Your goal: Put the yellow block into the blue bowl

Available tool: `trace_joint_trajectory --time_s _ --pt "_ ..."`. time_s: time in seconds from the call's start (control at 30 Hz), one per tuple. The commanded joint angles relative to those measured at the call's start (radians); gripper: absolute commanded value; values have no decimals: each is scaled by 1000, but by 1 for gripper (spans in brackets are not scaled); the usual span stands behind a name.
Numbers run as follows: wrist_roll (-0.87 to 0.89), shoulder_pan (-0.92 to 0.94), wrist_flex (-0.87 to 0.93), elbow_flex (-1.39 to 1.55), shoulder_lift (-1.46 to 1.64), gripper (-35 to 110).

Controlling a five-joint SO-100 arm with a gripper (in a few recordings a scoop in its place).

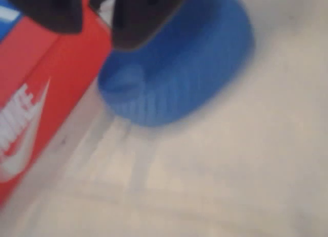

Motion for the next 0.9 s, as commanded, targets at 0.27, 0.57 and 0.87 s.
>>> trace_joint_trajectory --time_s 0.27,0.57,0.87 --pt "-262 342 618 -862 -549 0" --pt "-301 545 666 -931 -597 1" --pt "-465 723 664 -933 -756 0"
